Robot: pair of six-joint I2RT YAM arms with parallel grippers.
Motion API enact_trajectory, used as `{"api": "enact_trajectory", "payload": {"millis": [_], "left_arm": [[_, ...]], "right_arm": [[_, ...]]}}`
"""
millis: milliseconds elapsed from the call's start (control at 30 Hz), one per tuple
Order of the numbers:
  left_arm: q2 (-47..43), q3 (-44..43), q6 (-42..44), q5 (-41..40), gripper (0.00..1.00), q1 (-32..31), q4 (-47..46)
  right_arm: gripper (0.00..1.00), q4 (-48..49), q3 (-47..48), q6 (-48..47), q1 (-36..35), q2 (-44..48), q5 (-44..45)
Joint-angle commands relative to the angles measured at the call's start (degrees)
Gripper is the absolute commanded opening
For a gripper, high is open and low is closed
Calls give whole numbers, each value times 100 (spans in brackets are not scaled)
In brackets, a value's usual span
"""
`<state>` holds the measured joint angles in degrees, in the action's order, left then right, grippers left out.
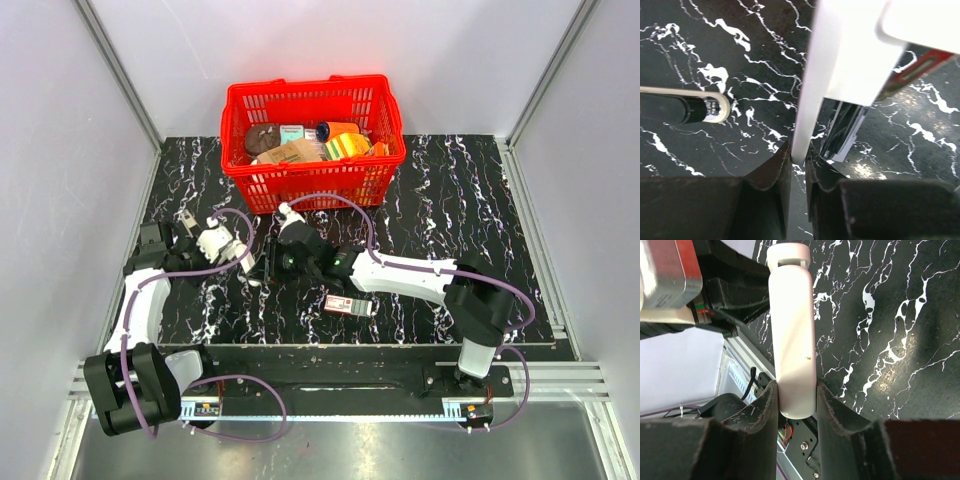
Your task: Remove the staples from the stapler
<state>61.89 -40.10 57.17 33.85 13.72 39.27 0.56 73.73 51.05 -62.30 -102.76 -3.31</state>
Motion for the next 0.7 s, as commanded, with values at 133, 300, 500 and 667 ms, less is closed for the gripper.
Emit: {"api": "enact_trajectory", "payload": {"millis": [133, 300, 500, 667], "left_arm": [[-28, 98, 49, -554, 7, 35, -1368], [-54, 221, 198, -791, 7, 26, -1729], [-273, 537, 532, -1134, 7, -44, -2247], [-826, 1143, 936, -1398, 8, -316, -2897]], "right_arm": [[0, -547, -131, -674, -1, 186, -161], [0, -811, -114, -1096, 8, 169, -170], [0, -1197, 114, -1641, 34, 11, -284], [0, -1400, 133, -2116, 52, 19, -249]]}}
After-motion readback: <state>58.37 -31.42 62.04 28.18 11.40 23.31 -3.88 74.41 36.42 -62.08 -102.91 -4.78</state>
